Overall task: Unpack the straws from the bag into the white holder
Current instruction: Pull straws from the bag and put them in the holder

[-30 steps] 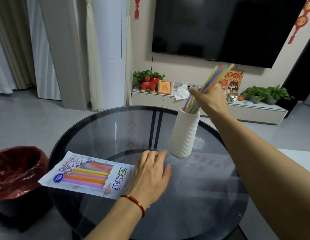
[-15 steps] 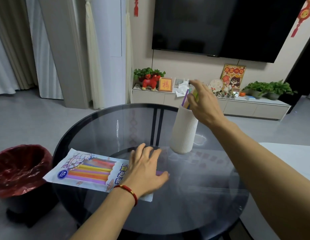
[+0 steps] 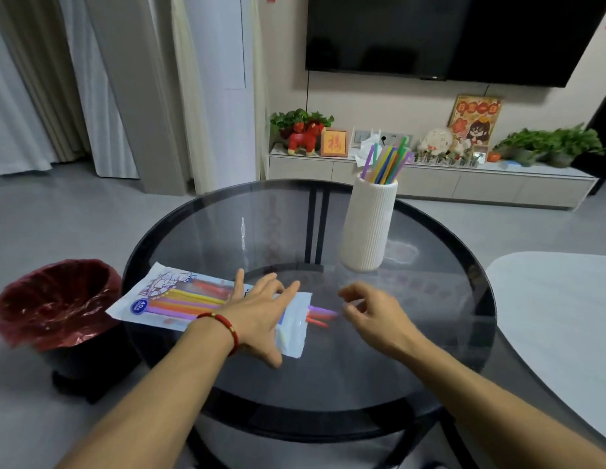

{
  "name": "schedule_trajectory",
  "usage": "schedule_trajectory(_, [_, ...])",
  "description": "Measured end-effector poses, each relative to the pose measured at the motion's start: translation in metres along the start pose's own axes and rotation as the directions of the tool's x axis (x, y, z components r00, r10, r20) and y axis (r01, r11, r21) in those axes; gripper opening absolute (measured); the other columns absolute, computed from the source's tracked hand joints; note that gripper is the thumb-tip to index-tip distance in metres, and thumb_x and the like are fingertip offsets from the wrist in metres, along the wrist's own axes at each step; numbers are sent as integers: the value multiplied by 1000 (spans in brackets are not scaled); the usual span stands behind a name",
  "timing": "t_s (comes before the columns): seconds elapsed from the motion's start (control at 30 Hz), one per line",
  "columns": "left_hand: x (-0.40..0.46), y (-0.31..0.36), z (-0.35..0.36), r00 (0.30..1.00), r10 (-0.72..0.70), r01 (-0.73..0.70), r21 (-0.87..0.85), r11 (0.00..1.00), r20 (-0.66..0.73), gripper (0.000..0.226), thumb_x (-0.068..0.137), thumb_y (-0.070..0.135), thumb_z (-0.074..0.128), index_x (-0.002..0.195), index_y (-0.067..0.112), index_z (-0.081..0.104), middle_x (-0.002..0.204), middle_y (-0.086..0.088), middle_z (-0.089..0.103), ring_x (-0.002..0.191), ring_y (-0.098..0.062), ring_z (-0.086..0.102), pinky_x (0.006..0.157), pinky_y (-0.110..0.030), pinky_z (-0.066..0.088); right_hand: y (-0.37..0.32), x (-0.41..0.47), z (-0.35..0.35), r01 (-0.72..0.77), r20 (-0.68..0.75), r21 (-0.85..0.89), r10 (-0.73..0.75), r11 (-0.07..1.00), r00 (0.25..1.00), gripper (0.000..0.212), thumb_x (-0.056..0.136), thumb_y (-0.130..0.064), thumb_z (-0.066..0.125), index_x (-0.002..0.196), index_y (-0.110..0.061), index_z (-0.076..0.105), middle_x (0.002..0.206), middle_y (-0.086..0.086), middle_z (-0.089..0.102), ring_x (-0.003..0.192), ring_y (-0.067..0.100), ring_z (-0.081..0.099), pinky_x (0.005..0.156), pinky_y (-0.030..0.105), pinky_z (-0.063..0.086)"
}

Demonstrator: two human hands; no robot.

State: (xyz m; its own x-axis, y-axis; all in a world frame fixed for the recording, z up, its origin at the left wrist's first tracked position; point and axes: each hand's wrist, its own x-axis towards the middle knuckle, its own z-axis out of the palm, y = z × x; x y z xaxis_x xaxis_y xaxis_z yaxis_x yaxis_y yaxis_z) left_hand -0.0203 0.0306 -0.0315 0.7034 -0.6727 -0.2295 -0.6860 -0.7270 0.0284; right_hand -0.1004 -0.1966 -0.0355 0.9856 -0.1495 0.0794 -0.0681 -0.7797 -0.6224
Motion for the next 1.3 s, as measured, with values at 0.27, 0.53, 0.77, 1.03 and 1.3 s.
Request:
schedule_trajectory(0.27, [0, 21, -8, 974, 23, -17, 29, 999, -227, 89, 62, 33, 70, 139, 34, 25, 106, 4, 28, 105, -23, 48, 105, -54, 33, -5, -5, 24, -14, 75, 233, -4, 972, 997, 31, 110, -32, 41, 118, -16, 66, 108, 6, 72, 74, 13, 64, 64, 17, 48])
schedule_trajectory(0.53, [-6, 46, -23, 927, 87, 57, 366, 929, -364, 115, 62, 25, 81, 152, 25, 9, 139, -10, 26, 123, -32, 31, 111, -53, 20, -16, -8, 42, -324, 306, 711, 140, 624, 942, 38, 107, -16, 37, 109, 9, 67, 86, 19, 72, 60, 19, 63, 52, 28, 49])
schedule_trajectory(0.77, [-6, 50, -17, 928, 48, 101, 372, 923, -371, 123, 62, 30, 84, 154, 24, 2, 147, -13, 20, 132, -34, 28, 112, -60, 12, -9, -7, 37, -387, 383, 770, 118, 507, 916, 36, 107, -30, 57, 108, 0, 77, 94, 16, 79, 71, 19, 68, 68, 28, 58])
schedule_trajectory(1.03, [-7, 28, -5, 945, -80, 159, 231, 960, -316, 127, 64, 18, 78, 153, 29, -13, 143, -7, 20, 128, -28, 30, 110, -64, 18, 3, -5, 20, -238, 128, 782, 224, 576, 966, 10, 93, -15, 77, 90, -7, 83, 89, 15, 80, 65, 16, 75, 58, 22, 58])
schedule_trajectory(1.3, [-6, 28, -6, 971, -109, 123, 53, 991, -210, 129, 68, 7, 75, 150, 35, -21, 143, -2, 18, 141, -24, 22, 112, -72, -5, 17, 1, 6, -57, -85, 645, 145, 762, 986, 7, 89, -13, 81, 88, -19, 83, 80, 2, 82, 73, 17, 79, 64, 26, 63])
